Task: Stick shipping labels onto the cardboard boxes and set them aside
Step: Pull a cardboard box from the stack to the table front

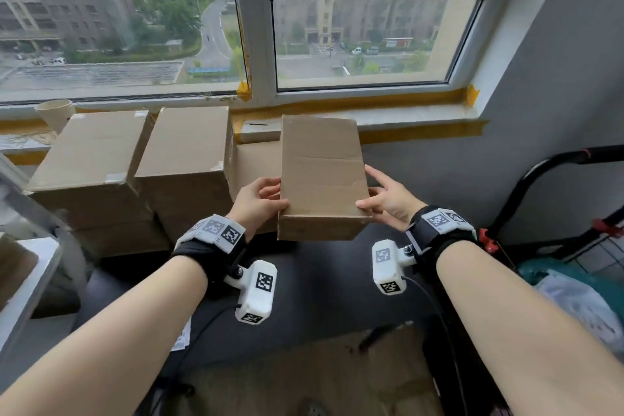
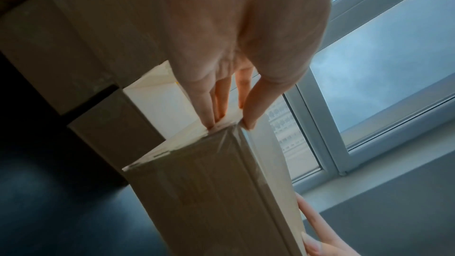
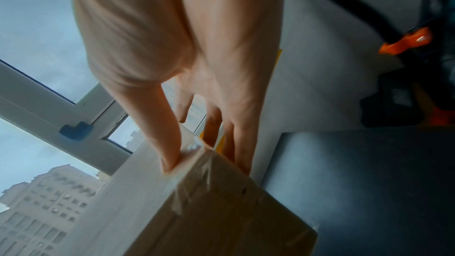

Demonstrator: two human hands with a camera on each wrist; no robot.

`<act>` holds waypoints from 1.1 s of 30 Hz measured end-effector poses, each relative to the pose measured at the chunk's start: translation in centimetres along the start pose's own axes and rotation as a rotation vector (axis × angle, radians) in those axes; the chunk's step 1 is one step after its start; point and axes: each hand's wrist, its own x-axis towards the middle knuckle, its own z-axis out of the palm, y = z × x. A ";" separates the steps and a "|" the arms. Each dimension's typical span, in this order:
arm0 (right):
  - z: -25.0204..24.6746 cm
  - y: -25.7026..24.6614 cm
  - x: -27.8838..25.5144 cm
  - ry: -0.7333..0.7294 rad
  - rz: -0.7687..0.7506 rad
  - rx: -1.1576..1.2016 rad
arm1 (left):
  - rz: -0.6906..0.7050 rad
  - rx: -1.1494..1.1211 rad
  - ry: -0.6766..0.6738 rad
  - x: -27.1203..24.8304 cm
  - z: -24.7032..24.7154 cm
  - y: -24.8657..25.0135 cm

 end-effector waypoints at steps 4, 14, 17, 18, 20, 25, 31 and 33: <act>-0.8 2.2 -4.3 0.056 0.024 0.015 | -0.058 -0.062 -0.132 -2.0 0.2 -1.8; -1.2 8.2 -10.7 0.022 0.153 -0.004 | -0.207 -0.072 -0.307 -6.8 -0.1 -8.8; -0.2 10.0 -11.0 0.004 0.196 -0.004 | -0.236 -0.086 -0.302 -8.0 -1.0 -10.6; 0.3 10.5 -10.9 0.002 0.210 -0.003 | -0.245 -0.088 -0.298 -8.3 -1.4 -11.2; 1.4 11.7 -10.4 -0.004 0.236 -0.004 | -0.272 -0.099 -0.288 -8.7 -2.7 -12.2; 4.5 13.5 -8.7 -0.037 0.267 -0.013 | -0.316 -0.109 -0.224 -9.4 -5.8 -14.1; 7.9 13.9 -5.5 -0.077 0.262 -0.097 | -0.340 -0.157 -0.106 -8.6 -9.2 -15.3; 8.8 13.8 -4.5 -0.091 0.255 -0.166 | -0.332 -0.185 -0.058 -8.3 -9.5 -15.4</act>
